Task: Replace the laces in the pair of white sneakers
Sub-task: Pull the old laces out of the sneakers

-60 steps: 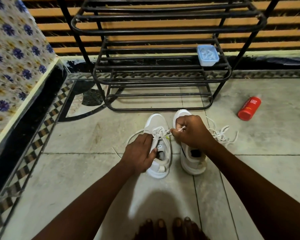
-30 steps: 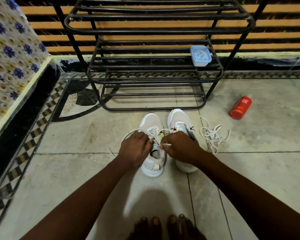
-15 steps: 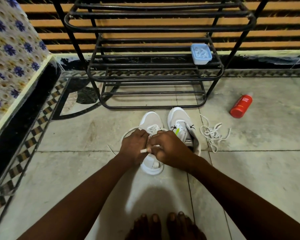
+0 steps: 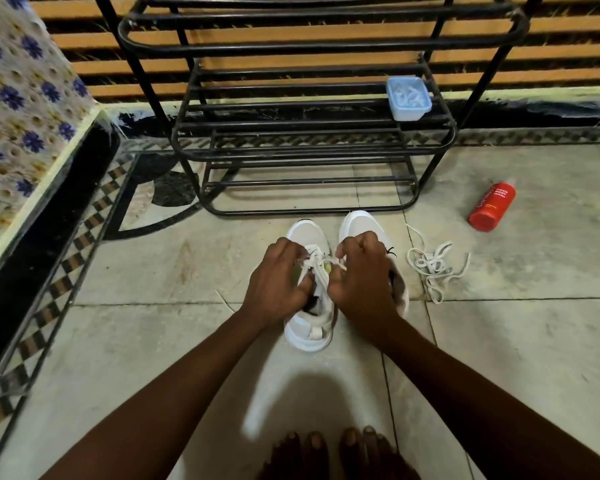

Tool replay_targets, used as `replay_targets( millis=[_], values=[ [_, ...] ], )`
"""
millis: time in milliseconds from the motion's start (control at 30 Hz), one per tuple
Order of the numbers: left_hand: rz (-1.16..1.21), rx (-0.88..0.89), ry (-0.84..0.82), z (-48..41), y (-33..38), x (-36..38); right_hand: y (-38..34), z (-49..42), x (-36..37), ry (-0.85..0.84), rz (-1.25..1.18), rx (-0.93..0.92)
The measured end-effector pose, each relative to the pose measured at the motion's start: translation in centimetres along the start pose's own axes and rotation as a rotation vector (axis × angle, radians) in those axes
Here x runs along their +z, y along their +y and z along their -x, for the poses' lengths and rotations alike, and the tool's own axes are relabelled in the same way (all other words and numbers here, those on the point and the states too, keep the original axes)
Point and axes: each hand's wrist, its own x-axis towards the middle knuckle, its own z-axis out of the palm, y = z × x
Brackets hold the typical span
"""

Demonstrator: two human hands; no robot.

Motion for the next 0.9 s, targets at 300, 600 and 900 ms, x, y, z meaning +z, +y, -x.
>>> replay_targets(
  millis=[300, 600, 900],
  values=[
    [-0.345, 0.149, -0.169, -2.0, 1.0, -0.5, -0.6, 1.9, 2.2, -0.172, -0.197, -0.01],
    [-0.157, 0.045, -0.109, -2.4, 0.8, -0.9, -0.5, 3.2, 3.2, -0.009, -0.164, 0.054],
    [0.861, -0.691, -0.014, -3.5, 0.1, -1.0, -0.9, 3.4, 3.2, -0.071, -0.106, 0.06]
  ],
)
